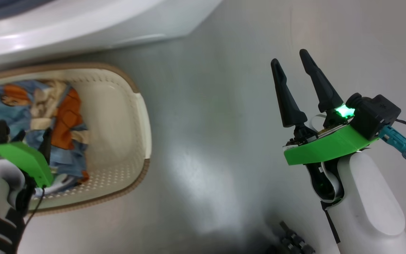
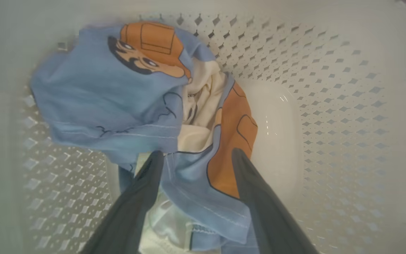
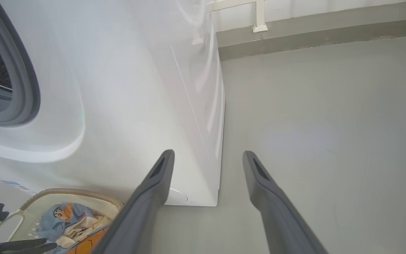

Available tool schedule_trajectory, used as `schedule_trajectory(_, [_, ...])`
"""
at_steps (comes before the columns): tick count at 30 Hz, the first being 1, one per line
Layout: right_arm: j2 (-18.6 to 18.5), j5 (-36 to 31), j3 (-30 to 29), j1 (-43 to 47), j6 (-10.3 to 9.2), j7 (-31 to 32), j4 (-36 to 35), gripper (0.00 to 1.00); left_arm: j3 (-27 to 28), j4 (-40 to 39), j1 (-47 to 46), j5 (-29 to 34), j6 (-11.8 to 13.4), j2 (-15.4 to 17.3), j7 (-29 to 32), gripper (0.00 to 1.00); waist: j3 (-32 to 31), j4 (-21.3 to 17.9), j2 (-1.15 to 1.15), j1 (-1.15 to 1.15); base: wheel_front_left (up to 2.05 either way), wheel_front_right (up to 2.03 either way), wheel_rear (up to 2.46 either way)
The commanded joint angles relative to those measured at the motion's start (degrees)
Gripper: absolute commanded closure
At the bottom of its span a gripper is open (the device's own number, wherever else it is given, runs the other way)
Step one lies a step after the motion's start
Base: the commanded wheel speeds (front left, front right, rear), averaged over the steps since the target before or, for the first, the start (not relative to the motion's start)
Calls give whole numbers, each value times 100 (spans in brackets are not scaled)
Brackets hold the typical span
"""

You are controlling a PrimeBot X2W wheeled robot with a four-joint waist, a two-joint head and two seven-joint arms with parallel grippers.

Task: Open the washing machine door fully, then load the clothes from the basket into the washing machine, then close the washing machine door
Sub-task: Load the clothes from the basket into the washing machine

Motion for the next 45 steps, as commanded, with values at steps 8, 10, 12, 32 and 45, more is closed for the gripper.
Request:
schedule_trajectory(8, [68, 103, 256, -52, 9, -28, -219, 0, -258, 528, -600, -117, -3, 417, 486, 0, 894, -416, 0, 0, 0, 0, 0])
schedule_trajectory(10, [69, 135, 275, -72, 9, -28, -234, 0, -289, 719, -739, -88, 38, 434, 572, 0, 968, -449, 0, 0, 0, 0, 0])
schedule_trajectory(12, [69, 156, 284, -83, 9, -28, -244, 0, -340, 847, -837, -46, 82, 432, 668, 0, 1008, -473, 0, 0, 0, 0, 0])
schedule_trajectory(32, [69, 138, 279, -98, 9, -28, -192, 0, -901, 686, -881, -394, -8, 287, 1525, 100, 914, -424, 0, 0, 0, 0, 0])
schedule_trajectory(45, [70, 78, 224, -100, 9, -28, -94, 0, -1385, -7, -494, -806, -8, 279, 643, 100, 196, -137, 0, 0, 0, 0, 0])
